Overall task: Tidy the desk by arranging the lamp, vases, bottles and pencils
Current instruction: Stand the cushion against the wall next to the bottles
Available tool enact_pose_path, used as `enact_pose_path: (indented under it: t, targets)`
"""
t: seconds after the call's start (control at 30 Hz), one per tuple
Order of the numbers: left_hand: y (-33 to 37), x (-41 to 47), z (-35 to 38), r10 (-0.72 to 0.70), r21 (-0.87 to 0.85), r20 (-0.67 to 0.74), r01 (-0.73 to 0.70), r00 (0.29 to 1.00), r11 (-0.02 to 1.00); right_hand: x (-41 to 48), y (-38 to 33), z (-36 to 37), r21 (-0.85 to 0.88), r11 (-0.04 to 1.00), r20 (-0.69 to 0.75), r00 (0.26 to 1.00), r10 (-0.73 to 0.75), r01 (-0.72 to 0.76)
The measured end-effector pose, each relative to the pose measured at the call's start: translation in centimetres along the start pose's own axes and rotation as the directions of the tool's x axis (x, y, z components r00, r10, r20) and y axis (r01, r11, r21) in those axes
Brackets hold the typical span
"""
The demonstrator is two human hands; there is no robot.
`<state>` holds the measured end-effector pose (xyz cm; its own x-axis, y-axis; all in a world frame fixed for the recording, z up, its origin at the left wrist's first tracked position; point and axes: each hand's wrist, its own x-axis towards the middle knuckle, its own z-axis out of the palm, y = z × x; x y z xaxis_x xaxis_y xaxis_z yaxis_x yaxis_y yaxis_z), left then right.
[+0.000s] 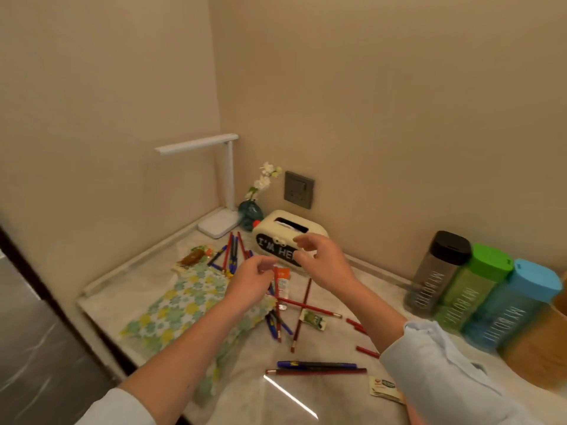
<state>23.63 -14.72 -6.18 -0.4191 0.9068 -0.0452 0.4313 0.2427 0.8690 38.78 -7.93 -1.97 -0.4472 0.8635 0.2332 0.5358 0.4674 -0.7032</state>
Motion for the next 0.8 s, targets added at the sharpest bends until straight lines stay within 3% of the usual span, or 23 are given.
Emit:
enact_pose_path:
  t: [0.2, 0.4, 0.6, 0.8]
  targets:
    - [-4.3, 0.6, -6.2, -0.009, 0.128, -0.073, 0.018, 0.997, 0.992, 1.2, -2.3, 6.3, -0.006, 0.994, 0.164, 0.98, 0.109, -0.11]
    - [-8.0, 2.4, -9.4, 0.047, 0.405, -0.078, -0.011, 0.996, 0.914, 1.2, -2.6, 11.4, -0.146, 0.966, 0.265, 0.933, 0.245, -0.212]
    - [-10.5, 4.1, -10.2, 0.007, 0.488, -0.012, -0.001, 1.0, 0.873, 0.9, -2.6, 14.6, -0.339, 0.904, 0.226, 0.91, 0.347, -0.261]
    - [-11.1, 5.9, -10.5, -0.041, 0.494, 0.049, 0.012, 0.998, 0.869, 1.1, -2.9, 16.7, -0.406, 0.852, 0.127, 0.903, 0.41, -0.33]
